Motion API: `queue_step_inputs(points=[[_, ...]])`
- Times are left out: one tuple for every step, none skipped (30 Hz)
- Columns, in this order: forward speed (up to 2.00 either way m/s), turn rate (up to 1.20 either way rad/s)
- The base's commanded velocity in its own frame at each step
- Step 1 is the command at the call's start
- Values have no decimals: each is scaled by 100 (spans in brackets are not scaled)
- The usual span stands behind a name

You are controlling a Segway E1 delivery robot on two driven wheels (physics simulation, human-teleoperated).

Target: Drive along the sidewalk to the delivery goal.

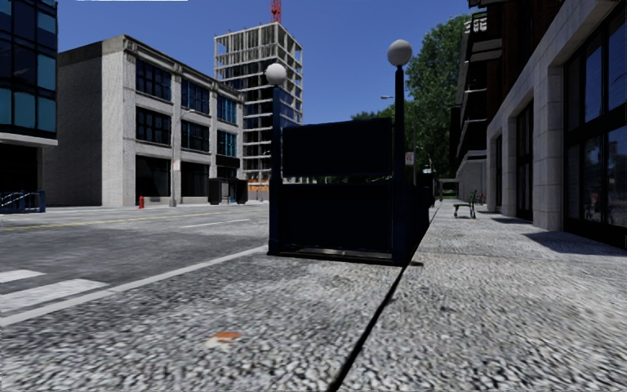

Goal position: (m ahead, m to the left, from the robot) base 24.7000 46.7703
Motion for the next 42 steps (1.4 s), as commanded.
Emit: queue_step_inputs(points=[[200,120],[200,120],[200,120],[200,120],[200,120],[200,120],[200,120],[200,120],[200,120],[200,120],[200,120],[200,120],[200,120],[200,120],[200,120],[200,120],[200,120],[200,120],[200,120],[200,120],[200,120],[200,120],[200,120],[200,120],[200,120],[200,120],[200,120],[200,84],[200,11],[200,11],[200,1],[200,0],[200,0],[200,0],[200,0],[200,0],[200,0],[200,0],[200,0],[200,0],[200,0],[200,0]])
